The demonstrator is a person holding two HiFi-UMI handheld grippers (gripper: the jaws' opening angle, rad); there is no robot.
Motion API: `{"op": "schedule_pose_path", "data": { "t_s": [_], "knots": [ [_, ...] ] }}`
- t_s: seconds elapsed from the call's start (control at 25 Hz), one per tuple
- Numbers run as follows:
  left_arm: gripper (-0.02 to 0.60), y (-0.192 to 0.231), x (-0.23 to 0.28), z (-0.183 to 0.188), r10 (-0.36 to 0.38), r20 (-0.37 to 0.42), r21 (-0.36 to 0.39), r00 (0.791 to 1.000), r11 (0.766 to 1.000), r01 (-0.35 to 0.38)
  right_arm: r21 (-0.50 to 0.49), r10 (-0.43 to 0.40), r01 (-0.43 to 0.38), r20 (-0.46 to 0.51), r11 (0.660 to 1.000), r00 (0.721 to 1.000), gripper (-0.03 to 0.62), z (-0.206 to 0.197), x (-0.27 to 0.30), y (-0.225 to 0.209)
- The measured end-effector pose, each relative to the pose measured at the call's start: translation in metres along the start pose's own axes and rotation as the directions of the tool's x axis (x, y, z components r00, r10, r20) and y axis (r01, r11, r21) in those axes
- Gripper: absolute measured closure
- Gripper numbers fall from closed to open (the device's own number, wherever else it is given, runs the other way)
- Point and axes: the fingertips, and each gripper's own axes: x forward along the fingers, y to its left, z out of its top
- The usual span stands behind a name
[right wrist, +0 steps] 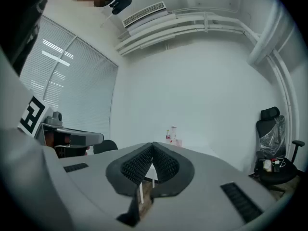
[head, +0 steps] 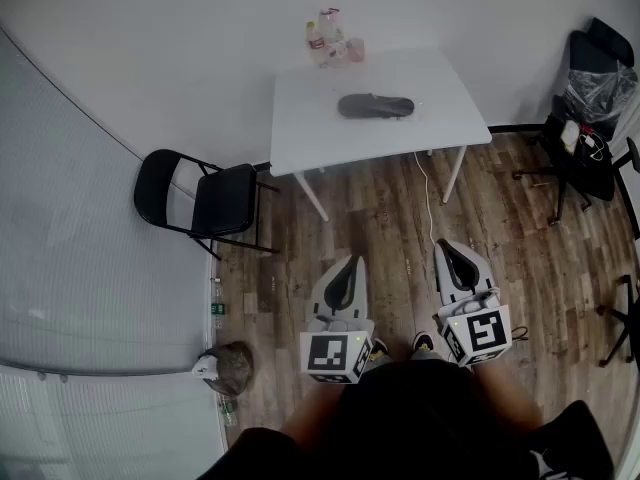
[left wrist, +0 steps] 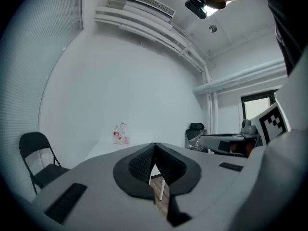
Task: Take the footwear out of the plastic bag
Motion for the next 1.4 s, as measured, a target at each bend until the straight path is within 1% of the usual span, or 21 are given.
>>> {"op": "schedule_pose_path", "data": {
  "t_s": [0.12,0.36,0.6,0.72,0.84,1.0,1.08,1.28,1.4],
  "knots": [
    [0.561,0.002,-0.003,0.0,-0.004,0.007,0.008,1.0,1.0,0.003,0.021,0.01,-0.01,0.009,1.0,1.0,0.577,-0.002,0.0,0.007],
    [0.561,0.014,-0.008,0.002,0.0,0.015,0.013,1.0,1.0,0.0,0.014,0.007,-0.008,0.013,1.0,1.0,0.577,-0.003,0.006,0.017],
    [0.561,0.033,-0.022,0.009,0.008,0.031,0.029,0.999,1.0,-0.009,0.057,-0.022,0.02,0.05,0.998,0.998,0.577,0.001,0.007,0.021],
    [0.561,0.045,-0.027,0.011,-0.012,0.041,0.014,0.999,1.0,0.012,0.03,-0.043,0.042,0.052,0.999,0.998,0.577,0.002,0.013,0.023],
    [0.561,0.053,-0.034,0.003,-0.029,0.033,0.003,0.999,1.0,0.029,0.038,-0.061,0.06,0.039,0.998,0.997,0.577,-0.003,0.012,0.027],
    [0.561,0.063,-0.038,-0.002,-0.042,0.028,-0.017,0.999,0.999,0.042,-0.02,-0.045,0.046,0.028,0.999,0.999,0.577,-0.006,0.014,0.039],
    [0.561,0.068,-0.036,-0.002,-0.043,0.031,-0.019,0.999,0.999,0.043,-0.033,-0.044,0.045,0.027,0.998,0.999,0.577,-0.006,0.018,0.04],
    [0.561,0.074,-0.024,-0.003,-0.056,0.046,0.008,0.997,0.998,0.055,-0.066,-0.062,0.064,0.036,0.996,0.997,0.577,-0.012,0.032,0.029],
    [0.561,0.084,-0.005,-0.001,-0.059,0.049,0.028,0.997,0.998,0.058,-0.078,-0.073,0.077,0.054,0.994,0.996,0.577,-0.012,0.056,0.016]
  ]
}}
